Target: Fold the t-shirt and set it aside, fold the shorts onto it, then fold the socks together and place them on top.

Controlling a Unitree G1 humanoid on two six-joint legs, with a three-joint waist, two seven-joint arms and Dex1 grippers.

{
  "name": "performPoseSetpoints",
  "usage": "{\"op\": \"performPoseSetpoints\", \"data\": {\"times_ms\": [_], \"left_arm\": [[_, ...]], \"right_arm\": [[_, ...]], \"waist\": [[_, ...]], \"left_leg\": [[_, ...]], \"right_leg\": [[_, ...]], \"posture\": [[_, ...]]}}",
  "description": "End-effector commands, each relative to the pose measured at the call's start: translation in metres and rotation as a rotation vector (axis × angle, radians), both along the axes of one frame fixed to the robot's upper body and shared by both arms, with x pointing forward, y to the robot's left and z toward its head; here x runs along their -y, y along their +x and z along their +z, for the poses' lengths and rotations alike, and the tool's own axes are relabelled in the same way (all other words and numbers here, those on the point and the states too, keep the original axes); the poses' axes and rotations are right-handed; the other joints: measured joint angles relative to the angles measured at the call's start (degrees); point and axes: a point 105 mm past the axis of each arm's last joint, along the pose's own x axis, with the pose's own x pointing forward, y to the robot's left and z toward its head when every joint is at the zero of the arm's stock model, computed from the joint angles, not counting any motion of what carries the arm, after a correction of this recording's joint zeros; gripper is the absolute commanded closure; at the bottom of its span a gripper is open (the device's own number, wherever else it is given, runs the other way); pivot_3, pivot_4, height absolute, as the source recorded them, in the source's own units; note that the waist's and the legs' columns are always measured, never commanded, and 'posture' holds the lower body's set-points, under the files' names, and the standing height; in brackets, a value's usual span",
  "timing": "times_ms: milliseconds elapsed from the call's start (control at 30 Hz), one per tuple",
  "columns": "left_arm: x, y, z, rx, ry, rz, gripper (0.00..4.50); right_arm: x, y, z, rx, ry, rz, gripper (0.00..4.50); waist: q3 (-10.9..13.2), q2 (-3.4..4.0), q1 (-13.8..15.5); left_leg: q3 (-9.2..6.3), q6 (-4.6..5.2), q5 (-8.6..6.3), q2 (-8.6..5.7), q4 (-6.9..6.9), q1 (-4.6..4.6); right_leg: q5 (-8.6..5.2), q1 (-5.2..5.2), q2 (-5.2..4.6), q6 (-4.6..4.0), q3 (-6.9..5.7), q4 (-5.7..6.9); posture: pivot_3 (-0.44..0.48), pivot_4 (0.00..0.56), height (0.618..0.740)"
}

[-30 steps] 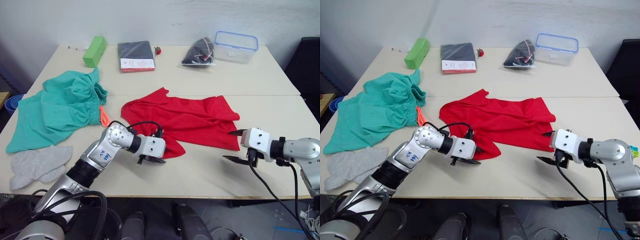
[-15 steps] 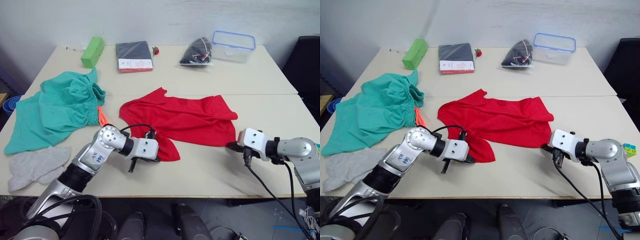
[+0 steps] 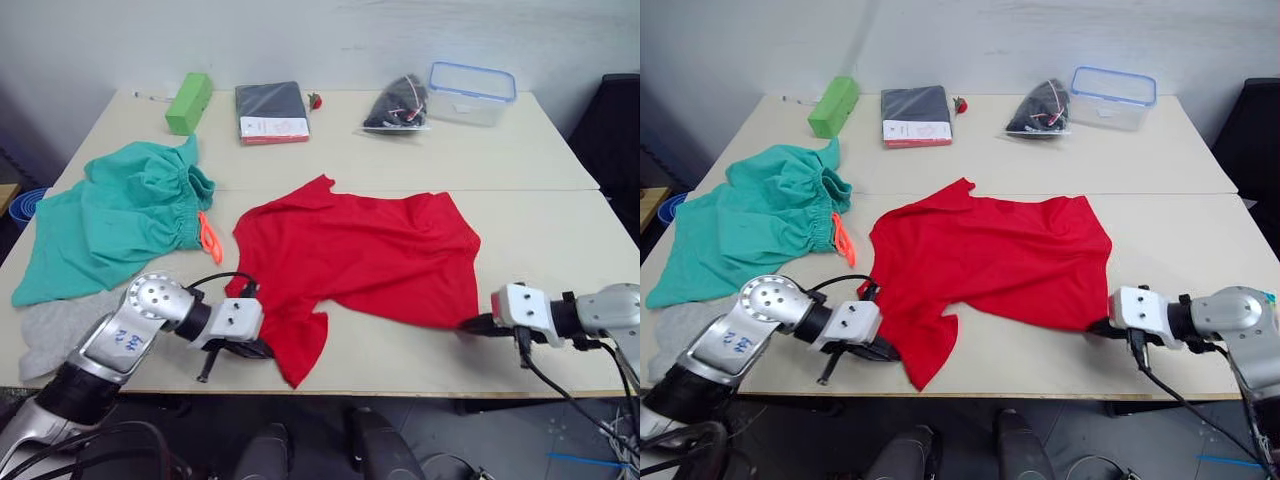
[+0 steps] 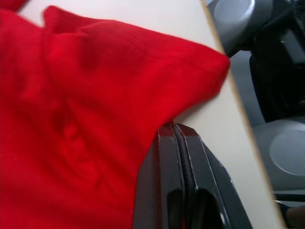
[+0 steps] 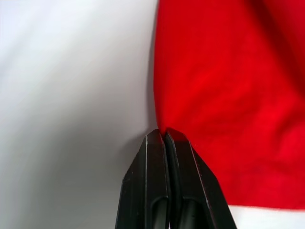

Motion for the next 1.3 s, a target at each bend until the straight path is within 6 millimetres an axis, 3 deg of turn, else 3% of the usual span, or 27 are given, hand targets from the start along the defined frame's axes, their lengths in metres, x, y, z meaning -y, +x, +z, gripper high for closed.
{"op": "performPoseSetpoints", "data": {"times_ms": [33,367,567,800,1067,1300], "left_arm": [[-0.012,-0.008,0.005,0.012,0.012,0.008,4.50],[-0.036,-0.021,0.004,-0.102,-0.025,0.128,4.50],[-0.044,-0.042,0.008,-0.199,-0.025,0.133,4.50],[-0.043,-0.052,0.012,-0.262,-0.072,0.175,4.50],[-0.045,-0.049,0.042,-0.410,-0.248,0.317,4.50],[-0.044,-0.015,0.062,-0.479,-0.458,0.541,4.50]], "right_arm": [[0.012,-0.011,0.007,0.042,-0.067,0.057,4.48],[0.026,-0.032,0.003,-0.002,-0.057,0.051,4.48],[0.017,-0.042,0.006,-0.047,0.004,0.053,4.48],[0.006,-0.051,0.016,-0.150,0.098,0.029,4.48],[-0.003,-0.067,0.049,-0.429,0.205,-0.006,4.48],[-0.012,-0.033,0.062,-0.553,0.373,-0.125,4.48]], "waist": [[0.00,0.00,-0.03],[0.00,-0.01,-0.11],[0.00,-0.01,-0.16],[0.01,-0.01,-0.04],[0.02,0.00,-0.09],[0.05,0.03,-0.18]], "left_leg": [[0.00,0.00,0.00,0.00,-0.01,0.01],[0.02,0.00,0.00,0.02,-0.05,0.05],[0.01,0.00,0.00,0.03,-0.06,0.05],[0.00,0.00,-0.01,0.03,-0.06,0.09],[-0.02,0.00,-0.02,0.04,-0.07,0.12],[-0.01,0.00,-0.03,0.03,-0.06,0.25]], "right_leg": [[-0.01,0.00,0.00,0.00,-0.01,-0.01],[-0.04,0.00,0.03,-0.05,0.00,0.02],[-0.06,0.00,0.03,-0.06,0.00,0.03],[-0.10,0.05,0.03,-0.06,-0.03,0.02],[-0.15,0.06,0.03,-0.06,-0.06,0.05],[-0.17,0.12,0.02,-0.07,-0.08,0.07]], "posture": [[0.000,0.150,0.740],[0.000,0.150,0.740],[0.000,0.150,0.740],[0.000,0.150,0.740],[0.000,0.150,0.740],[0.000,0.150,0.740]]}}
